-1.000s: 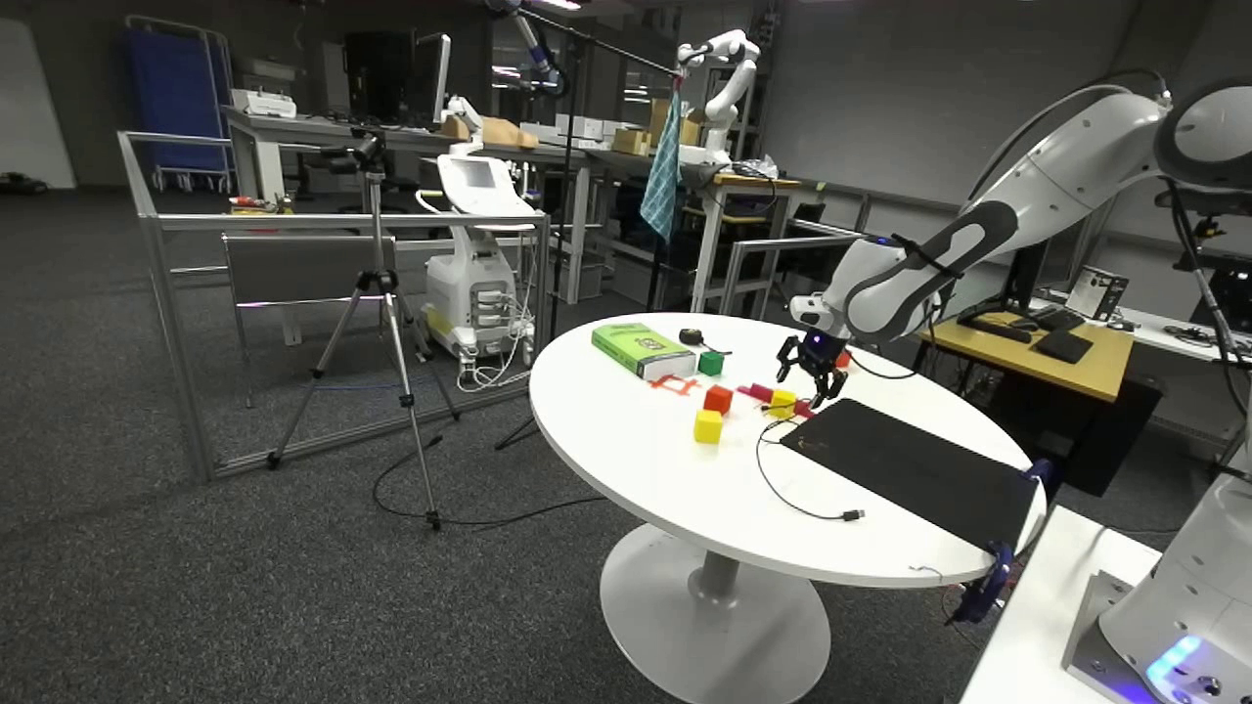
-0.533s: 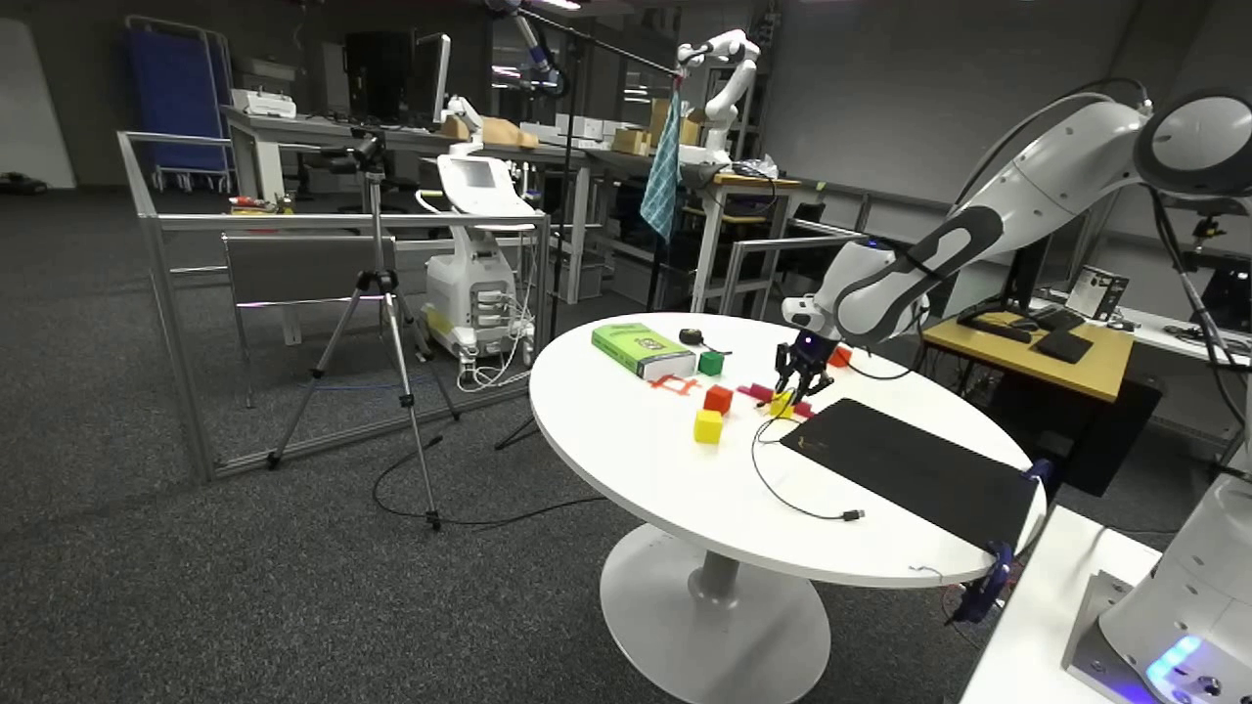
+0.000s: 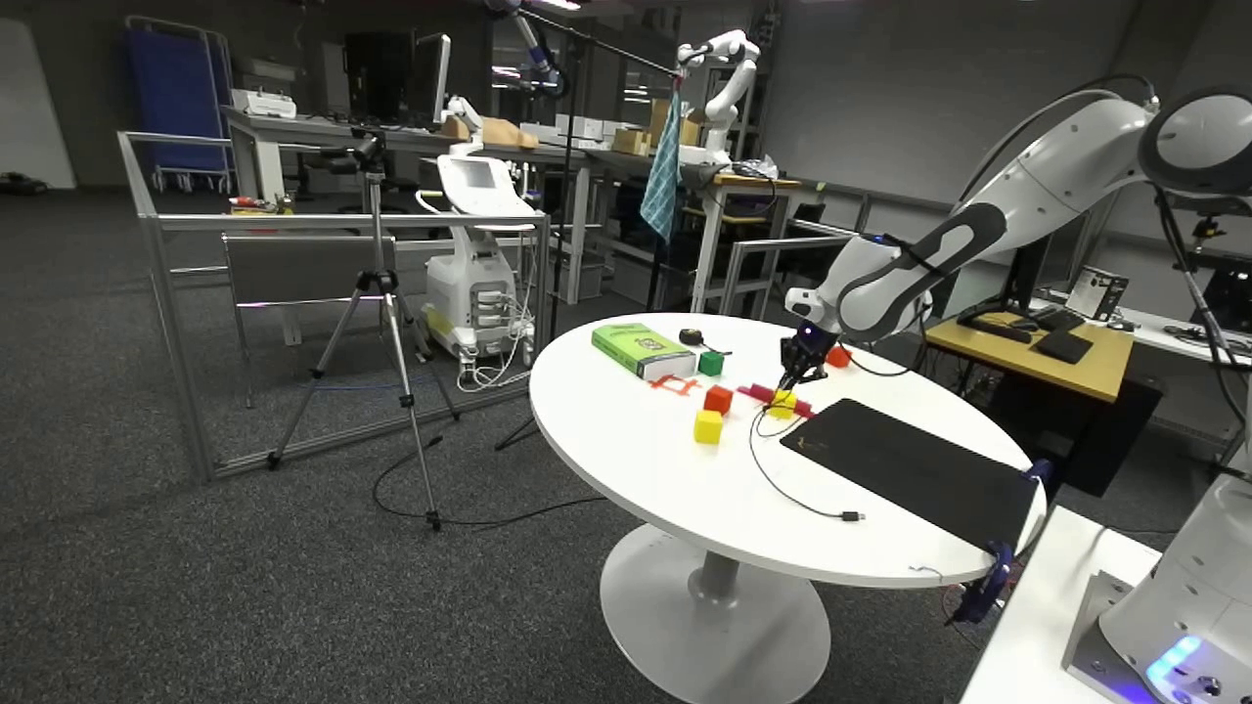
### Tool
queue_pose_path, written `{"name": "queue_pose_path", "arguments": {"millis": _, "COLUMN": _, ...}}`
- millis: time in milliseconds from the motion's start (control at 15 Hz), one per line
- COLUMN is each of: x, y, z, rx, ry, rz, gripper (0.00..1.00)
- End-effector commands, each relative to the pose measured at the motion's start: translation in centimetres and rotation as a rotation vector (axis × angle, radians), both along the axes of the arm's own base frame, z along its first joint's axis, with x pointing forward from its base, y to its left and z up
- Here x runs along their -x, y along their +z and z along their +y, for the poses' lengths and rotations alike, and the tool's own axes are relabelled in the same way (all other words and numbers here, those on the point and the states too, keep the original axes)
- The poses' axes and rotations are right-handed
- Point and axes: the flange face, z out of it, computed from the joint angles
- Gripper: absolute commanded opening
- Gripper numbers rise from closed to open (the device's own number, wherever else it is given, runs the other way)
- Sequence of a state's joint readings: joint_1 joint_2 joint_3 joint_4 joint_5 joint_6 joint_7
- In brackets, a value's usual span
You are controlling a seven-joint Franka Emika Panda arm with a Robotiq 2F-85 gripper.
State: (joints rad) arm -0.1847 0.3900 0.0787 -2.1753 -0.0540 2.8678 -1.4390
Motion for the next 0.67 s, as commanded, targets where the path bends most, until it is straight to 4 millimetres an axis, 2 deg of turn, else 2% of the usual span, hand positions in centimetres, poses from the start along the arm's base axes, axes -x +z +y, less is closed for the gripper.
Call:
{"name": "queue_pose_path", "arguments": {"millis": 0, "x": 2.0, "y": 3.7, "z": -0.9, "rx": -0.026, "ry": -0.117, "rz": -0.095, "gripper": 0.01}}
{"name": "queue_pose_path", "arguments": {"millis": 400, "x": 5.0, "y": 8.4, "z": -1.8, "rx": -0.090, "ry": -0.303, "rz": -0.254, "gripper": 0.01}}
{"name": "queue_pose_path", "arguments": {"millis": 600, "x": 7.3, "y": 10.2, "z": -3.3, "rx": -0.111, "ry": -0.414, "rz": -0.365, "gripper": 0.01}}
